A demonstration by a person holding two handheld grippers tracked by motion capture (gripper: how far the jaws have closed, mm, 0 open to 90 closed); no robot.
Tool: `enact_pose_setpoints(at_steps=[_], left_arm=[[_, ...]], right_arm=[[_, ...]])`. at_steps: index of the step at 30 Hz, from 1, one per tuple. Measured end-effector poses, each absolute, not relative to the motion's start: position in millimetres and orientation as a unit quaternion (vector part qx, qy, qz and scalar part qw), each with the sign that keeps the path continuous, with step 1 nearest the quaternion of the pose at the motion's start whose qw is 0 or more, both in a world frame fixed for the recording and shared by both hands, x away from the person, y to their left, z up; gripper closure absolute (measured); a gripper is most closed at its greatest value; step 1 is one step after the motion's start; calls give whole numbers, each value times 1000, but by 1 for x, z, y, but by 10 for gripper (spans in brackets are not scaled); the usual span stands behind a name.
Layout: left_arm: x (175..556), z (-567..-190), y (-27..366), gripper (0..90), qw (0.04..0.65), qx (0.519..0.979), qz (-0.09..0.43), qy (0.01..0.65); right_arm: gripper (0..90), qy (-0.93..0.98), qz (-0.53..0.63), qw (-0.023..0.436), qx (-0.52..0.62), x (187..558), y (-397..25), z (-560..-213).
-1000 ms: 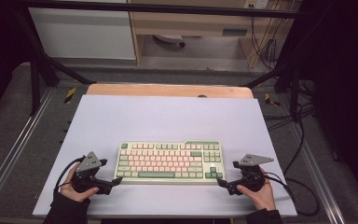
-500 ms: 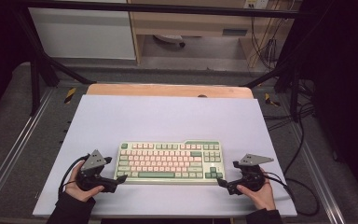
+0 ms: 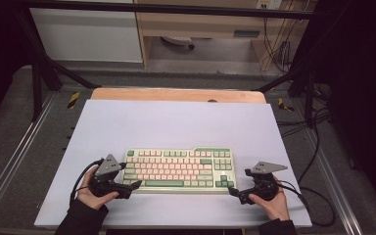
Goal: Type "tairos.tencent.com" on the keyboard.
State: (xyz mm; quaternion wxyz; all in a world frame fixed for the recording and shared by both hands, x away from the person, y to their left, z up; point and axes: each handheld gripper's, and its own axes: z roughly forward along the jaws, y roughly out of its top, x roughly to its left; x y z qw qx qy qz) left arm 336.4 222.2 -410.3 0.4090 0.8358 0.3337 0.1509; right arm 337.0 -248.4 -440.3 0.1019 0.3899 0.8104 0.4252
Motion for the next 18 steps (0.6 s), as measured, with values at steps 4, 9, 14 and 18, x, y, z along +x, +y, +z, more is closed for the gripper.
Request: enact_pose_setpoints(at_steps=[4,9,14,18], left_arm=[[339,-409,213,182,407,839,151,328],[341,-409,204,236,402,842,152,326],[343,-408,200,323,403,843,151,324],[345,-407,197,387,410,839,148,326]], right_arm=[[3,811,425,102,390,337,-248,-440],[3,811,425,102,390,337,-248,-440],[3,811,425,101,389,337,-248,-440],[3,811,424,99,390,337,-248,-441]])
